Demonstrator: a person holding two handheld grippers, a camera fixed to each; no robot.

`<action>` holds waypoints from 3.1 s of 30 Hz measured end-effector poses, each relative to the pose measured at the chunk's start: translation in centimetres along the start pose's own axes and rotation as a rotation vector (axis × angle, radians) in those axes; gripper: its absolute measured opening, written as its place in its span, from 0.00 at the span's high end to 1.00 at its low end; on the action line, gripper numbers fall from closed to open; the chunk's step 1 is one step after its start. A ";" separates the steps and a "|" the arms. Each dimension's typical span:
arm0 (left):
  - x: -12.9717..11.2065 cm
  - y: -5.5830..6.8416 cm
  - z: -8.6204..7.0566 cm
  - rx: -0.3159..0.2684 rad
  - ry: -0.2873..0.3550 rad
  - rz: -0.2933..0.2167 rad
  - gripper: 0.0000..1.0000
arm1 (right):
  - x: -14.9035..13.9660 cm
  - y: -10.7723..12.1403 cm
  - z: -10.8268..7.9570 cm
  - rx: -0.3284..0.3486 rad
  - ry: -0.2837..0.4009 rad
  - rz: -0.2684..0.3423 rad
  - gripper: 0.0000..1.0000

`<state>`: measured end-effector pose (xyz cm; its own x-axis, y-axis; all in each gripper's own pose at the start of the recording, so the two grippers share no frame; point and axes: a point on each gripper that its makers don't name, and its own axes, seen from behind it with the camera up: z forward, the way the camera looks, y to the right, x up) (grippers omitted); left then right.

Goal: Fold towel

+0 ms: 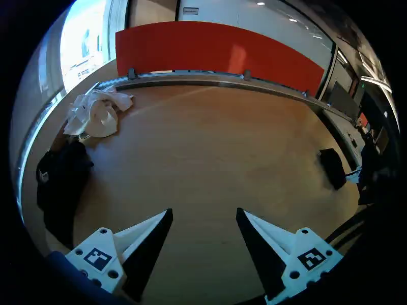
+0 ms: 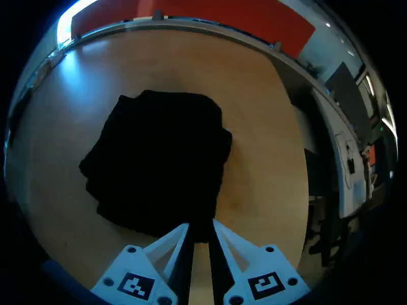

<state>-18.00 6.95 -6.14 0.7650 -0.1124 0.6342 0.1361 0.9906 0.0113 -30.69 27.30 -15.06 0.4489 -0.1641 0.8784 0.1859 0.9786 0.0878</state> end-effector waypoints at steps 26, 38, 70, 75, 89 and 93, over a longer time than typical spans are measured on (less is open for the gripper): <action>2.1 -0.2 1.2 0.004 0.082 0.010 0.08 | 7.5 -1.7 -6.2 -0.063 0.366 0.092 0.11; 6.8 -0.7 1.7 0.021 0.241 -0.019 0.08 | 15.8 -3.8 -10.9 -0.126 0.659 0.140 0.11; 15.6 -1.9 -0.4 0.066 0.617 -0.025 0.08 | 28.3 -16.0 -19.4 -0.004 1.023 0.298 0.00; 16.4 -1.8 -0.9 0.058 0.652 -0.025 0.08 | 29.3 -17.7 -20.3 0.011 1.057 0.295 0.00; 16.9 -2.2 -0.6 0.060 0.732 -0.008 0.08 | 30.7 -20.6 -20.0 0.018 1.073 0.280 0.00; 16.7 -2.5 0.1 0.060 0.758 -0.001 0.08 | 30.8 -21.3 -19.5 0.013 1.071 0.260 0.00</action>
<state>-5.57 2.64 4.48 0.9910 -0.1140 -0.0701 0.1188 0.9906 0.0677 -3.75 -1.05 0.95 0.9995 0.0304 0.0093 -0.0301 0.9991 -0.0304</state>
